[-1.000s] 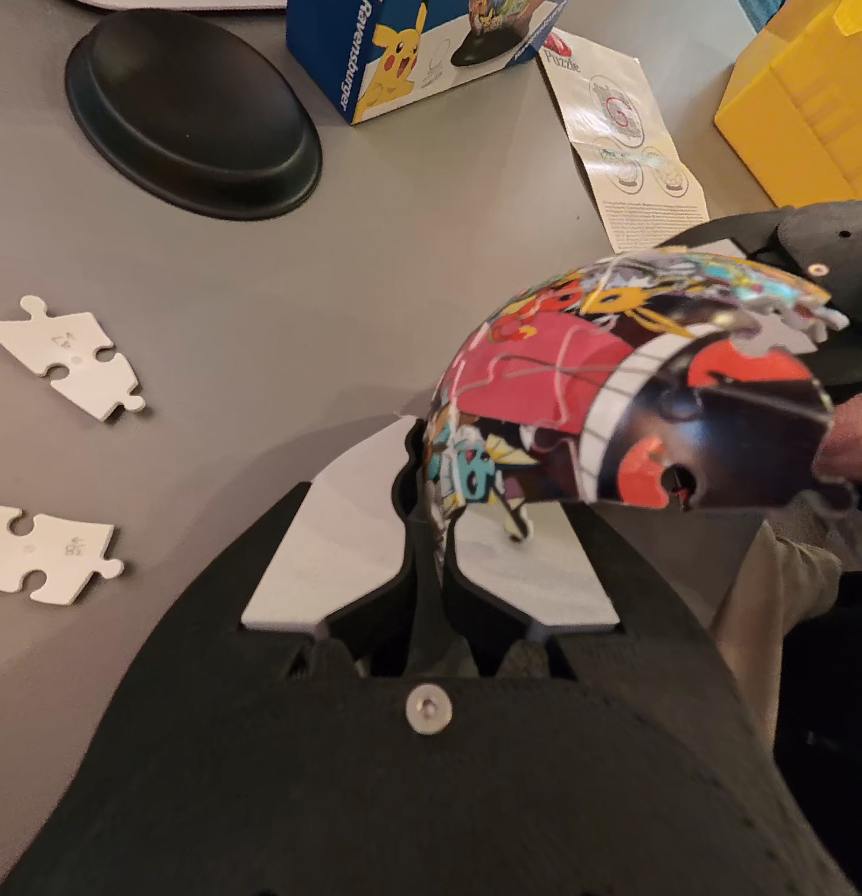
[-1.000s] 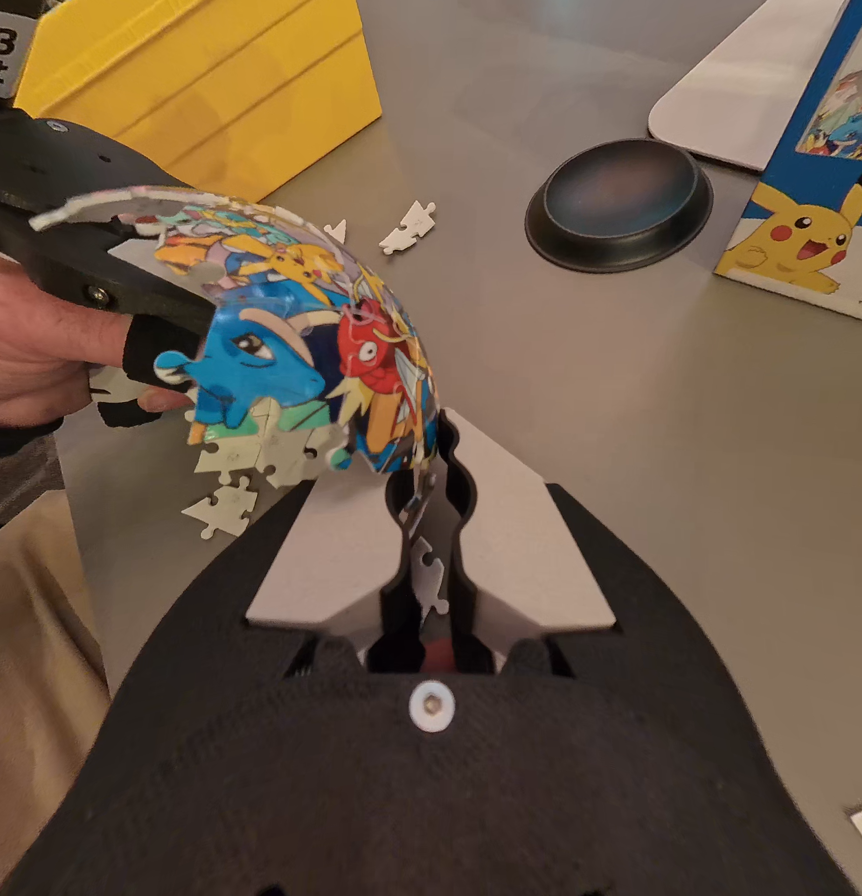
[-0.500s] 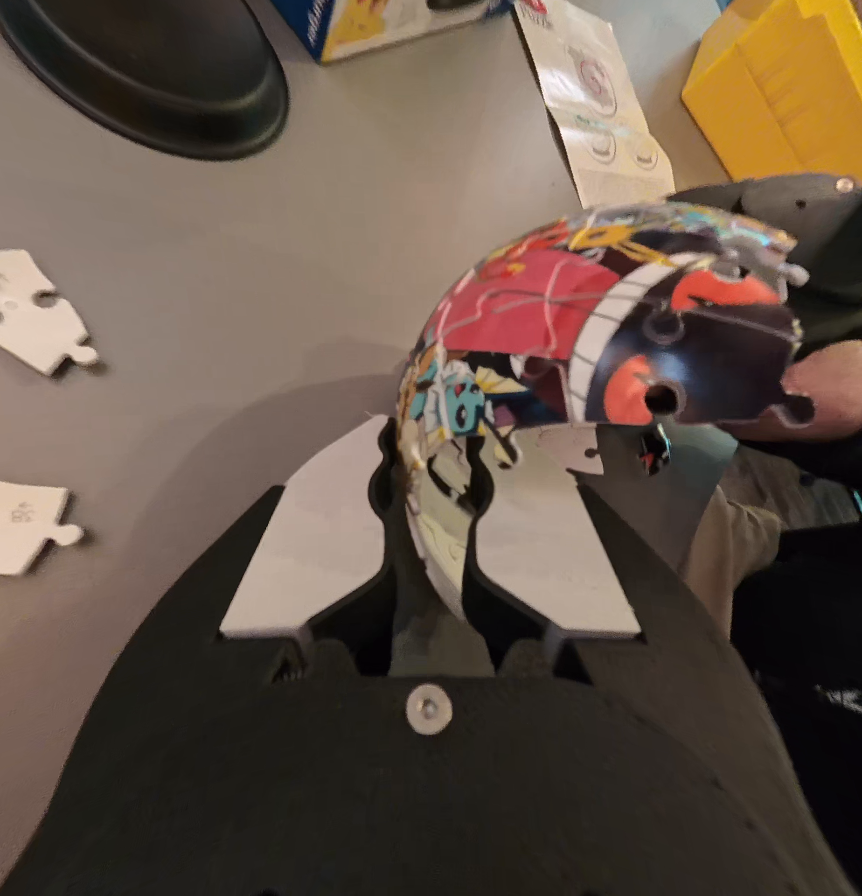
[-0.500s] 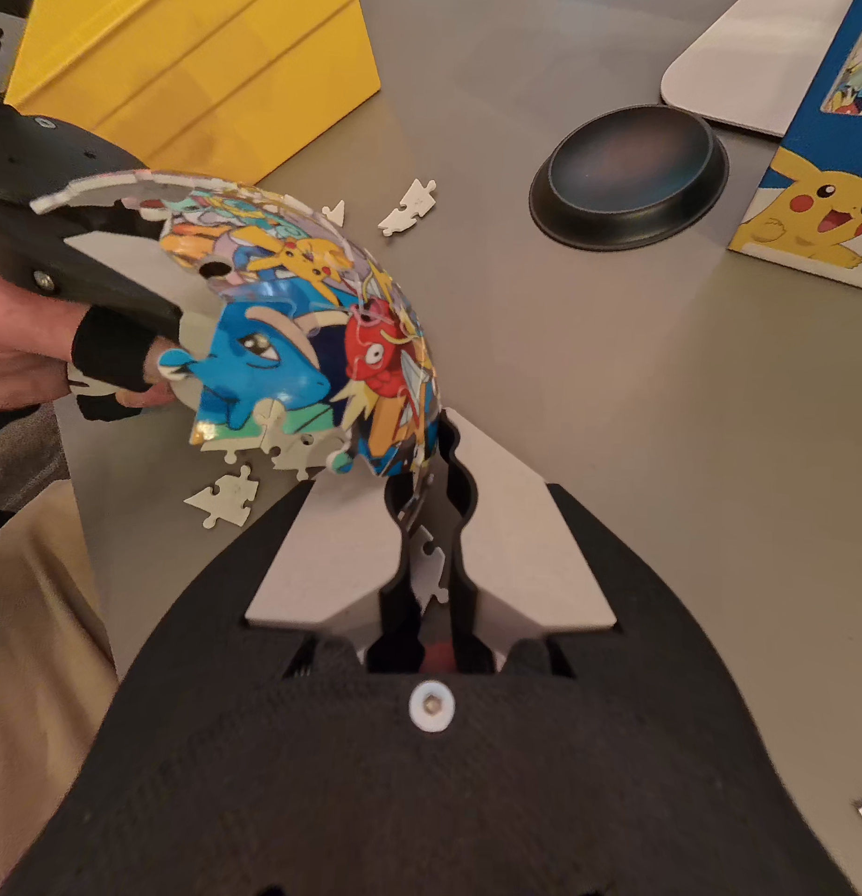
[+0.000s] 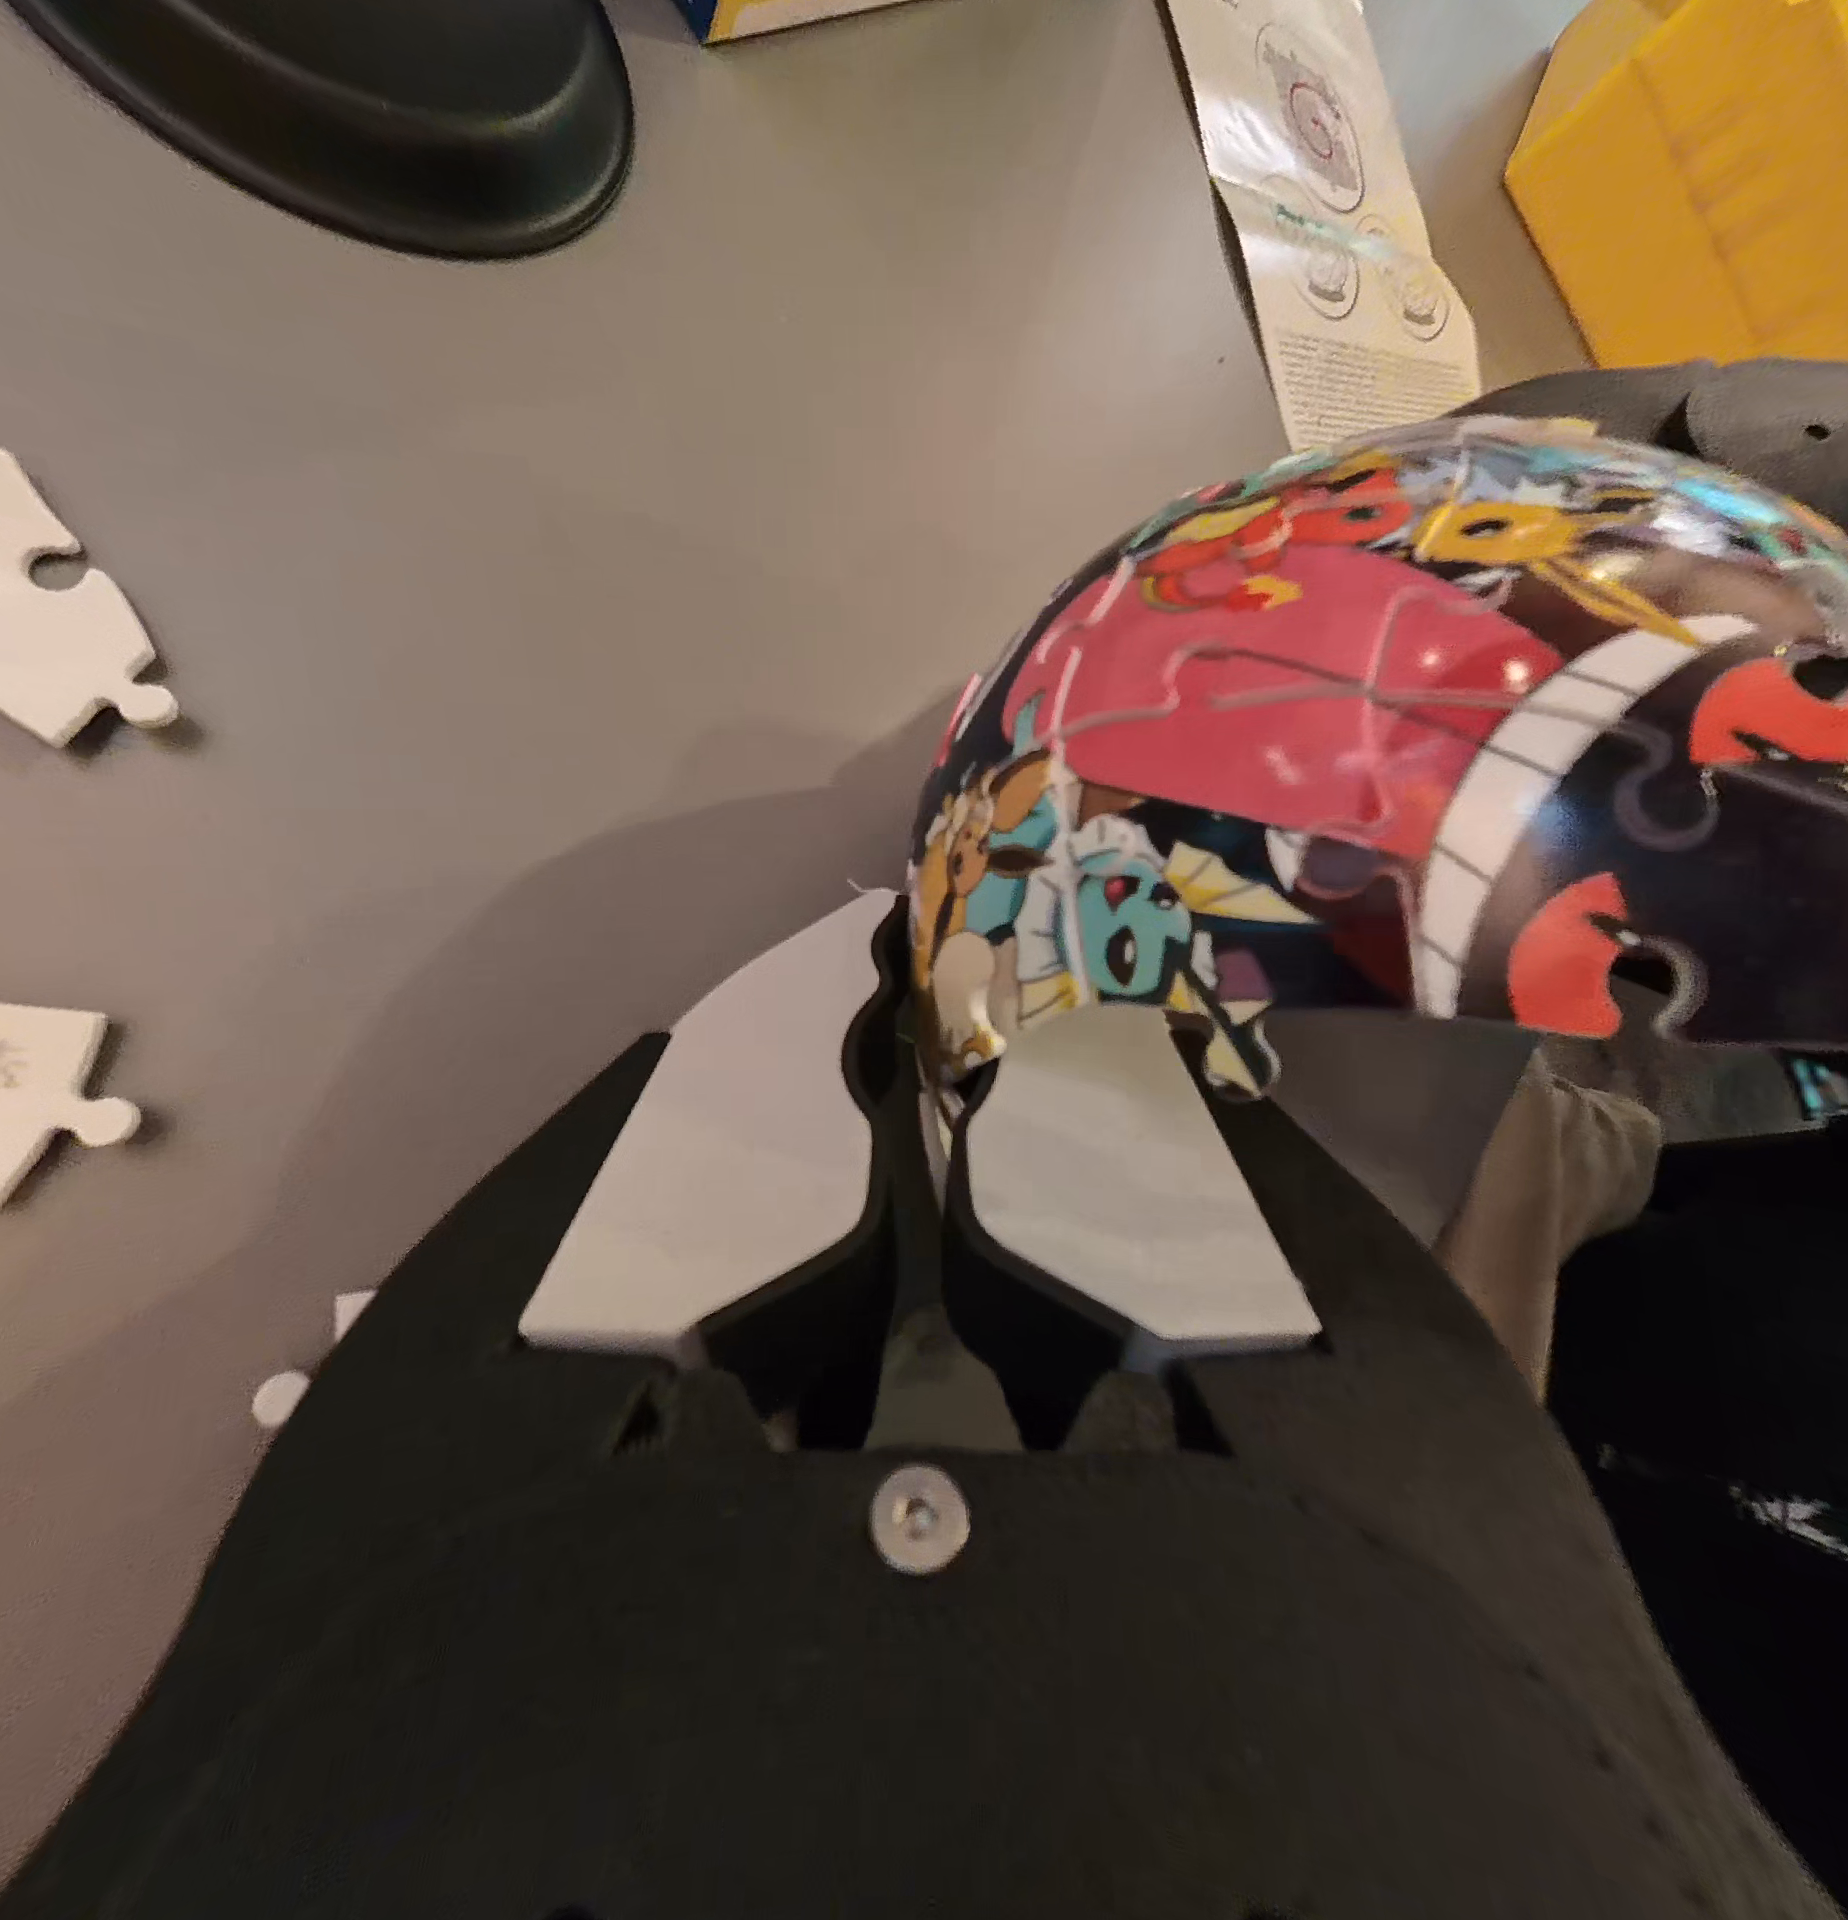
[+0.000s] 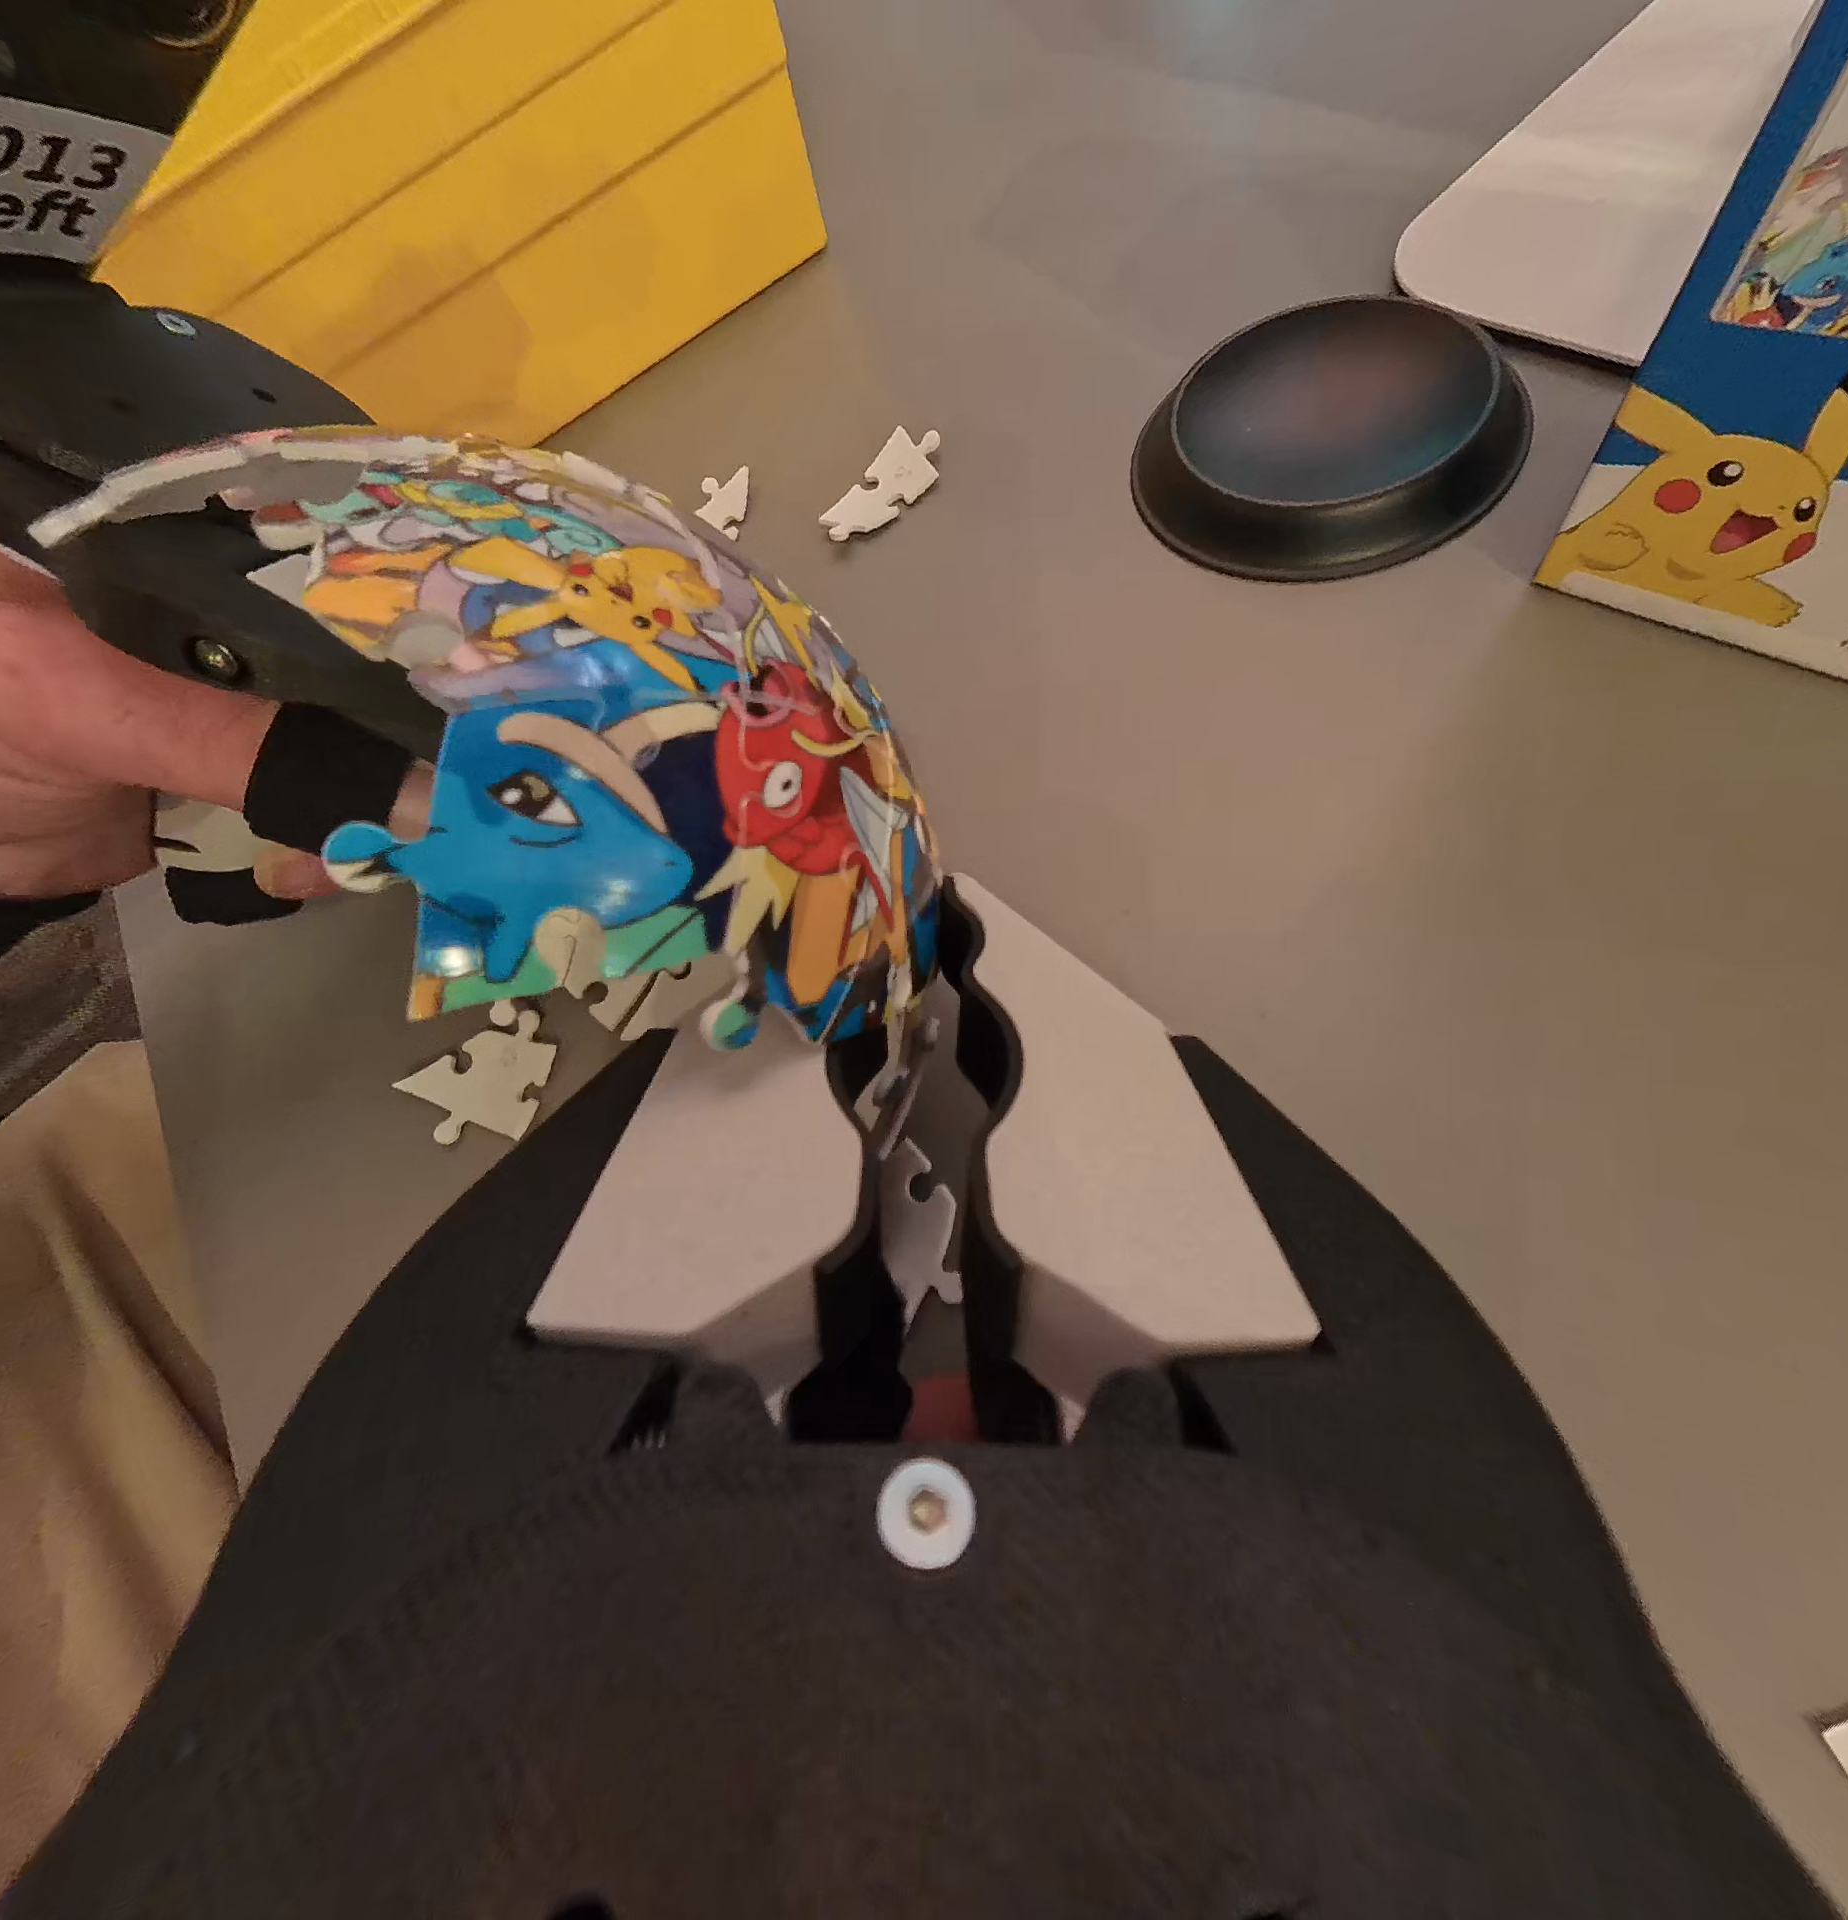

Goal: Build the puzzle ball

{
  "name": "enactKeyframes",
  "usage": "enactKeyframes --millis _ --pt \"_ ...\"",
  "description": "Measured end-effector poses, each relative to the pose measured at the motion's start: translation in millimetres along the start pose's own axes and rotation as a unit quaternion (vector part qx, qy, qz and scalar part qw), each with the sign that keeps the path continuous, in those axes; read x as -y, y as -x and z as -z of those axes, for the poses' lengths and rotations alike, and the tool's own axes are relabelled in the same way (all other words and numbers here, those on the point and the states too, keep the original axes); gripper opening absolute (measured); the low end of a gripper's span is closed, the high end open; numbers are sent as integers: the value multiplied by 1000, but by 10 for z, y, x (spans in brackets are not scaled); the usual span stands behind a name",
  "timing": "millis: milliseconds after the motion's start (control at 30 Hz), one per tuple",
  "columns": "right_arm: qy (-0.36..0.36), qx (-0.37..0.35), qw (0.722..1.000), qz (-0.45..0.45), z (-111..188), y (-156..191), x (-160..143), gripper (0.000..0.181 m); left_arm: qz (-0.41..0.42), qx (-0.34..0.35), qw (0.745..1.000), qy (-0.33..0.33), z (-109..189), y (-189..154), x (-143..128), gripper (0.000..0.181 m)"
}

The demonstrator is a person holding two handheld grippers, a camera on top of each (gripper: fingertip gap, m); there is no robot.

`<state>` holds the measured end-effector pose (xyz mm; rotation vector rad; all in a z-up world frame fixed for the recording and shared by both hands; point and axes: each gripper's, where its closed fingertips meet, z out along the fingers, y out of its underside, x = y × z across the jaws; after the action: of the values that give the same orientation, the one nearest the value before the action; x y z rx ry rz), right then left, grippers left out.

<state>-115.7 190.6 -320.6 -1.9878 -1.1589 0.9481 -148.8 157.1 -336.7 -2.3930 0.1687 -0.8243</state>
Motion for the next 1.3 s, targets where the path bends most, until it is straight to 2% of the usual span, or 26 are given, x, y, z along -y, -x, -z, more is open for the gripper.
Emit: enactKeyframes --millis 200,567,733,867,1100,1167,1300 --pt "-5 -2 1000 6 3 5 13 4 43 -28 998 -20 -8 -11 10 3" --pt "-17 3 1000 6 22 -6 47 3 52 -54 997 -35 11 -55 55 2" --pt "-16 18 1000 -5 20 2 40 4 50 -53 997 -33 13 -59 46 3" --pt "-6 12 1000 0 -9 9 21 5 43 -23 998 -32 8 13 45 3" --pt "13 12 1000 9 36 16 10 23 46 -11 998 -43 17 45 61 3" --pt "22 13 1000 9 60 23 -17 34 46 -7 998 -44 23 55 63 3" --pt "36 3 999 15 117 9 -42 39 41 5 998 -50 31 61 79 5"
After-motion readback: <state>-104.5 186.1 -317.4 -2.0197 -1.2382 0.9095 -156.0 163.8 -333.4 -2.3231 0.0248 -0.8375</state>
